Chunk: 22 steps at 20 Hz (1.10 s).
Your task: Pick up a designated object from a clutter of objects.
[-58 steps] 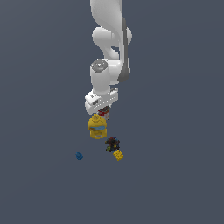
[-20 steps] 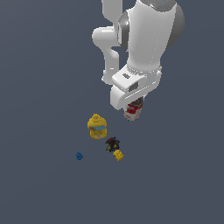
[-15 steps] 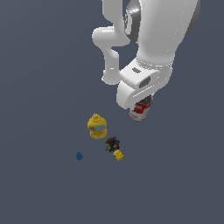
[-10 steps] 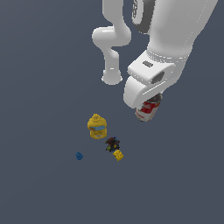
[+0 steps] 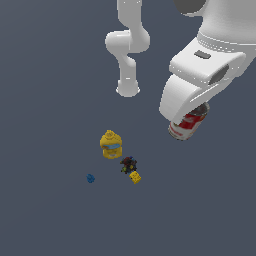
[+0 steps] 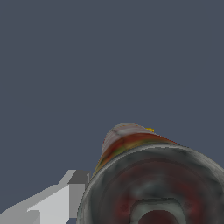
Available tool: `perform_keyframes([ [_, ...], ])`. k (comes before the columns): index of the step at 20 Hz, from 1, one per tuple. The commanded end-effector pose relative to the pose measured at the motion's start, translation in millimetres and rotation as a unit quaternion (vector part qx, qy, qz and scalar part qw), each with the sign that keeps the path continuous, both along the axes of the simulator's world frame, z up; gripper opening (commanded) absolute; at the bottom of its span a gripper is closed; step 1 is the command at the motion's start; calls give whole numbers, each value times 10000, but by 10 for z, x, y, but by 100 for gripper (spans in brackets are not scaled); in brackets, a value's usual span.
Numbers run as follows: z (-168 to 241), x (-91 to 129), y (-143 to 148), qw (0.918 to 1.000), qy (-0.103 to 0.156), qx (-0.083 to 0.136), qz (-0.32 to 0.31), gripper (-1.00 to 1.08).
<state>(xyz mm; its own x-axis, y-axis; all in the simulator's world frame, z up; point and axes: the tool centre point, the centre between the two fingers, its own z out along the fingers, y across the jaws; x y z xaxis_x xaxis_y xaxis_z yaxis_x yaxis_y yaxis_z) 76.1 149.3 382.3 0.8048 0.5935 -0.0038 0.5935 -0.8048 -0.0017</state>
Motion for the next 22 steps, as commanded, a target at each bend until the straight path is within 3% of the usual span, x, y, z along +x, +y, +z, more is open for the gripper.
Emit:
perform_keyframes([
  [1,120,78,64,10000,-19,4,-2,-100],
  [11,386,289,238,10000,-19,4,-2,-100],
  [22,470,360,291,10000,-19,4,-2,-100],
])
